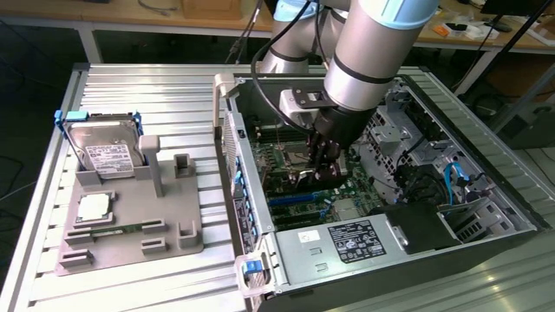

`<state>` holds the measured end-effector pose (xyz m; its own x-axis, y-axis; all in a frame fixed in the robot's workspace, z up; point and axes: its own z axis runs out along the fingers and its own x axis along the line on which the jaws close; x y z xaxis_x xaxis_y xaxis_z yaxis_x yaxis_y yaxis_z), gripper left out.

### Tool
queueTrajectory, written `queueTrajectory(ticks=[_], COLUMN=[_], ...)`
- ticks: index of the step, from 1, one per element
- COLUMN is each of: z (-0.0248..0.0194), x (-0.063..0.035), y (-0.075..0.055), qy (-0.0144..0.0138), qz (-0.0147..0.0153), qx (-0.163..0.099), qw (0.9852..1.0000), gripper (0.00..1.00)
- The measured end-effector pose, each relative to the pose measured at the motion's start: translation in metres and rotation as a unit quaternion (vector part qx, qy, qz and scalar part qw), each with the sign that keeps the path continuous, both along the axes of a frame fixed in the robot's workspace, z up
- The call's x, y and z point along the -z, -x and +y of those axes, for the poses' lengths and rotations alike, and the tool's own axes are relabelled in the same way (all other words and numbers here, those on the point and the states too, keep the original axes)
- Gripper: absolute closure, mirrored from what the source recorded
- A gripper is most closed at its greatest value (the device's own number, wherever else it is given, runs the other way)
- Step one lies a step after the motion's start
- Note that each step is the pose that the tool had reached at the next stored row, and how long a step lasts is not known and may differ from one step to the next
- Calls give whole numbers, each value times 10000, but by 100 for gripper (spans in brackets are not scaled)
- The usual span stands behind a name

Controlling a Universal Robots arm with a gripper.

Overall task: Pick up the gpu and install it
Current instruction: 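Insert the gpu into the slot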

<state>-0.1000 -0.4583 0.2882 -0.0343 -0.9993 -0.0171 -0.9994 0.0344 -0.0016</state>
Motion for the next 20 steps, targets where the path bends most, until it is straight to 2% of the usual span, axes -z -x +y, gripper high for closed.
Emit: queueTrajectory(ticks=[11,20], z=[-34,-38], x=[43,64], y=[49,118], qy=[1,1], qz=[0,0], qx=[0,0], qw=[10000,10000], gripper=[73,73])
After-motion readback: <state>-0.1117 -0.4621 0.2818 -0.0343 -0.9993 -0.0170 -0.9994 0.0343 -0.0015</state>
